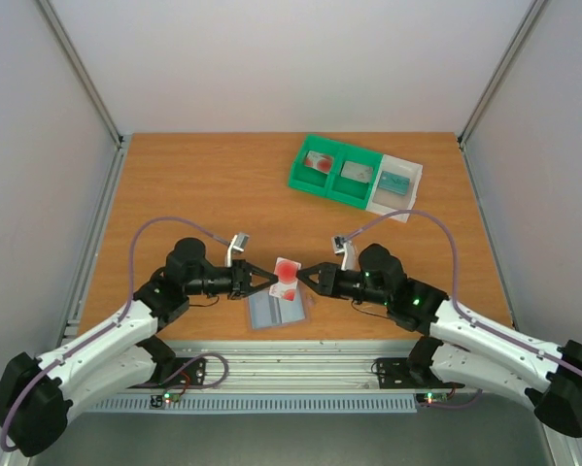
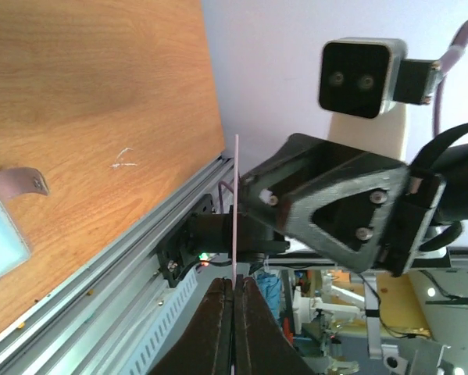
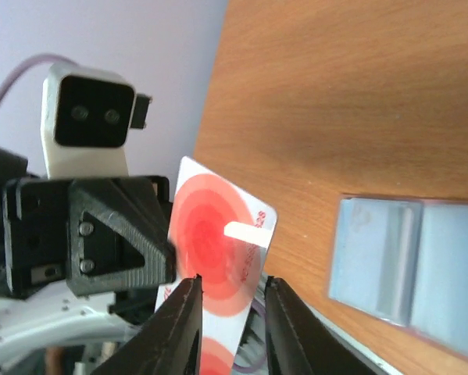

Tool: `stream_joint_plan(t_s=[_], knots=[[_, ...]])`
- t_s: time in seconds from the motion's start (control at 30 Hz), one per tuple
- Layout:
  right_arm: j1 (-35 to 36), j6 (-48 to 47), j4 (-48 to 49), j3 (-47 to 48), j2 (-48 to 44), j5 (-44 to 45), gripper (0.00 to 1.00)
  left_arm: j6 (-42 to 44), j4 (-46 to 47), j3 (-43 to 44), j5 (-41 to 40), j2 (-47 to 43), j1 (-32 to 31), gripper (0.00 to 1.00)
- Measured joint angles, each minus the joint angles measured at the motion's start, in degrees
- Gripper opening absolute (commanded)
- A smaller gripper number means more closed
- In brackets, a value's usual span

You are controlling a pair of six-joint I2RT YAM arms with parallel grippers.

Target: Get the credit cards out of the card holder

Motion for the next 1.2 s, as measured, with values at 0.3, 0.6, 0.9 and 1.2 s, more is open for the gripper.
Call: stream_joint_plan(t_s=[0.3,0.6,0.9,1.2], knots=[[0.2,-15.1,-24.3,18.3,-3.9,1.6,0.30,12.8,-13.5,6.0,2.9,-1.2,0.0,0.00],[0.2,-27.2,-41.5,31.8,0.8,-2.7,0.34,19.6,-18.7,8.7,13.6,-2.0,-0.2,0.00],[0.2,-32.8,-47.4,34.4,7.7,-12.7,0.40,21.6,-19.9,9.5,18.6,-2.6,-1.0,0.00],[0.2,-33.5,-47.4,33.3,10.5,-19.9,0.34,23.0,-21.2,10.0,19.4,-3.2,-2.3,0.00]])
